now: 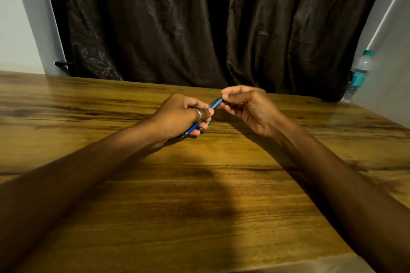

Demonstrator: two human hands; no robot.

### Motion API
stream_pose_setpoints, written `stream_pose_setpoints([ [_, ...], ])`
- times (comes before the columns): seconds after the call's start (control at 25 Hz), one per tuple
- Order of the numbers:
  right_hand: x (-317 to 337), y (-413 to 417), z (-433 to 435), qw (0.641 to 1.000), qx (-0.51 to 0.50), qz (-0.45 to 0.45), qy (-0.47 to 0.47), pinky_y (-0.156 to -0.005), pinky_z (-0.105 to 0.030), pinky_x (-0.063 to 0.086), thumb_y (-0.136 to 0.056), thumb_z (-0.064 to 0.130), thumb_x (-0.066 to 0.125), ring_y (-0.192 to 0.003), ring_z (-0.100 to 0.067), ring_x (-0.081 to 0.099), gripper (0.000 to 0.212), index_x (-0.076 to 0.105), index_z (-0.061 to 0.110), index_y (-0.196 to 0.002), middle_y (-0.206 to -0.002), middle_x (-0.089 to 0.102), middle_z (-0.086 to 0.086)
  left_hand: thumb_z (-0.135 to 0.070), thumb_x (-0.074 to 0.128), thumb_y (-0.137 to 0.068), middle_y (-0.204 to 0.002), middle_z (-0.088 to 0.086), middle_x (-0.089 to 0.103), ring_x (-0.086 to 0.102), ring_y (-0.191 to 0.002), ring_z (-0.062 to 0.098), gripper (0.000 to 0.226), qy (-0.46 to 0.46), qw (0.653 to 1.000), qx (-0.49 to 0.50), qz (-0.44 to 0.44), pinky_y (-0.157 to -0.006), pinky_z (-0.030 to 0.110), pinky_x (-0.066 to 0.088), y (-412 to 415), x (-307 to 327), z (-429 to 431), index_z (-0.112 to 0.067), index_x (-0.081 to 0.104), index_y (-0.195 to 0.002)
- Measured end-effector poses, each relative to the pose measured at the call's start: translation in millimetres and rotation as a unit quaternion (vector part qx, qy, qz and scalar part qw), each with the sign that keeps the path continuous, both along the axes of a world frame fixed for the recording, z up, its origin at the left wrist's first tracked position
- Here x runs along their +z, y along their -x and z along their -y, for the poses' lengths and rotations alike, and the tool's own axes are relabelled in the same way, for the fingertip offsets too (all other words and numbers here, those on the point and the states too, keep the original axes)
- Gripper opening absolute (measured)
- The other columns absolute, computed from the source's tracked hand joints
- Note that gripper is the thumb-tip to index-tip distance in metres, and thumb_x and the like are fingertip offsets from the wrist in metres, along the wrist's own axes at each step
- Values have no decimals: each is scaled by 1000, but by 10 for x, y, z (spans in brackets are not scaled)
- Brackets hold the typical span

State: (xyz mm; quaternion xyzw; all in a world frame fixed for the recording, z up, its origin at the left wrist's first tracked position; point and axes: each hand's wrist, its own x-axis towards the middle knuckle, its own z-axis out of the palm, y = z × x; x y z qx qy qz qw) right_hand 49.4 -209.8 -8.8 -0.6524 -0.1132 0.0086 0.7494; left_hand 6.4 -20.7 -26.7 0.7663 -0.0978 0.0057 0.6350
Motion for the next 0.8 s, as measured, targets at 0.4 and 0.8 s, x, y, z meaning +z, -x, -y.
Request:
stream_pose_setpoints([
  [0.4, -113, 16, -35, 998, -24, -23, -57, -63, -17, 58, -83, -10, 63, -65, -13, 71, 17, 72, 4, -88, -75, 74, -8, -16, 67, -95, -94, 13, 77, 68, -65, 8, 14, -27, 1000, 0, -3, -52, 21, 56, 18, 22, -26, -11, 74, -105],
  [0.8, -89, 6, 18, 964, -82, 66, 245, -65, -25, 55, -80, -6, 70, -72, -15, 66, 14, 76, 7, -83, -75, 73, -9, -15, 66, -95, -95, 10, 76, 63, -68, 10, 11, -38, 998, 50, -3, -52, 21, 50, -8, 72, -110, -13, 74, -102],
])
